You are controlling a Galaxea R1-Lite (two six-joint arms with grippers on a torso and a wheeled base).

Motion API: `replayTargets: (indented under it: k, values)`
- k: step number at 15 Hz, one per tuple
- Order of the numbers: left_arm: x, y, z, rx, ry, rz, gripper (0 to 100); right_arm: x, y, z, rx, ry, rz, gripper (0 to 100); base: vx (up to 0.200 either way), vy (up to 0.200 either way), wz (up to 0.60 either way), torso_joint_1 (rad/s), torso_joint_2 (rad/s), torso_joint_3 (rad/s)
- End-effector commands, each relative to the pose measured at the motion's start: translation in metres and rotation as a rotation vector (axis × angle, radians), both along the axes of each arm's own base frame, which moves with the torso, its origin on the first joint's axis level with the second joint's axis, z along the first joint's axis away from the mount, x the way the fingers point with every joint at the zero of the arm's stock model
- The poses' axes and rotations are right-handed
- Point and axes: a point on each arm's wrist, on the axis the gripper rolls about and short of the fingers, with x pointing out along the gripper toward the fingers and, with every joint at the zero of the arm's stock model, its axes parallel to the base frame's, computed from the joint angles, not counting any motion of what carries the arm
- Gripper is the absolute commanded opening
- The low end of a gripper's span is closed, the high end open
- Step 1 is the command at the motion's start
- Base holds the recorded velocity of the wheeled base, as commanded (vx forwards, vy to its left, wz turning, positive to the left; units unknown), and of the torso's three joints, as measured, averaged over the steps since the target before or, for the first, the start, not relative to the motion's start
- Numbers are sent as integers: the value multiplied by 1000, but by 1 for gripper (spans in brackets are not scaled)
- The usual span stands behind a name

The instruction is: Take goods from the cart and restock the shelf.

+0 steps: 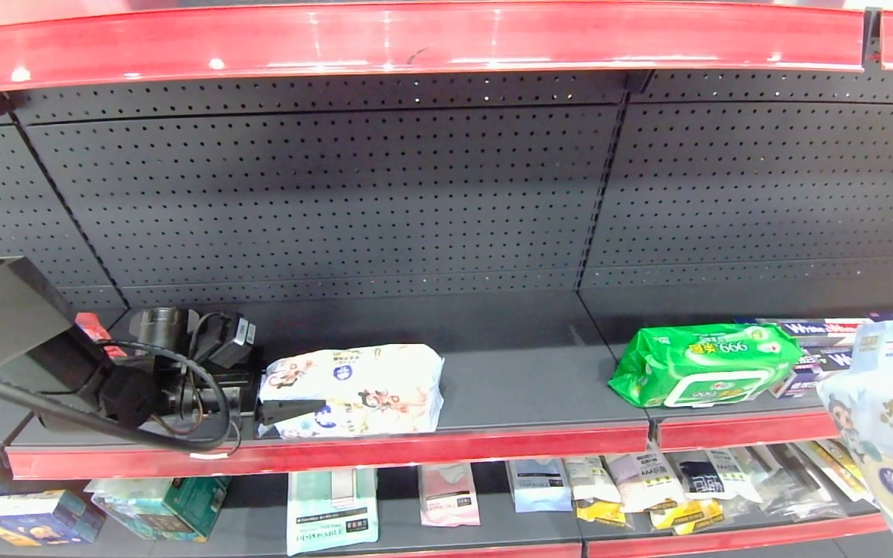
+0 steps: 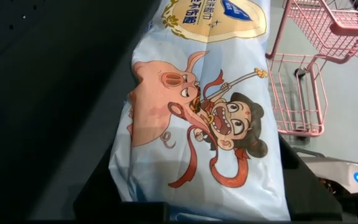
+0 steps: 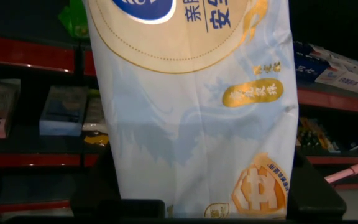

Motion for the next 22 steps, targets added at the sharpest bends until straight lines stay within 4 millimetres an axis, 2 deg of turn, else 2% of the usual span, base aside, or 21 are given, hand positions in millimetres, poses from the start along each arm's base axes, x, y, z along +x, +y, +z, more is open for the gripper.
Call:
replayTargets:
  k: [1, 3, 4, 13, 18, 20, 22]
  values:
    - [0, 0, -2, 3, 4, 4, 0, 0, 0, 0, 0, 1, 0, 0, 0, 0, 0, 0, 0, 0]
    - [0, -1, -3, 3, 8, 2, 0, 0, 0, 0, 0, 2, 0, 0, 0, 0, 0, 0, 0, 0]
    - [0, -1, -3, 3, 10, 1, 100, 0, 0, 0, 0, 2, 0, 0, 0, 0, 0, 0, 0, 0]
    - [1, 0, 14, -4, -20, 14, 100, 0, 0, 0, 0, 2, 0, 0, 0, 0, 0, 0, 0, 0]
    - [-3, -1, 61, -43, -37, 38, 100, 1, 0, 0, 0, 7, -2, 0, 0, 0, 0, 0, 0, 0]
    - [0, -2, 70, -43, -73, 40, 100, 1, 0, 0, 1, 10, -5, 0, 0, 0, 0, 0, 0, 0]
    - [2, -2, 81, -20, -69, 125, 100, 1, 0, 0, 1, 10, -3, 0, 0, 0, 0, 0, 0, 0]
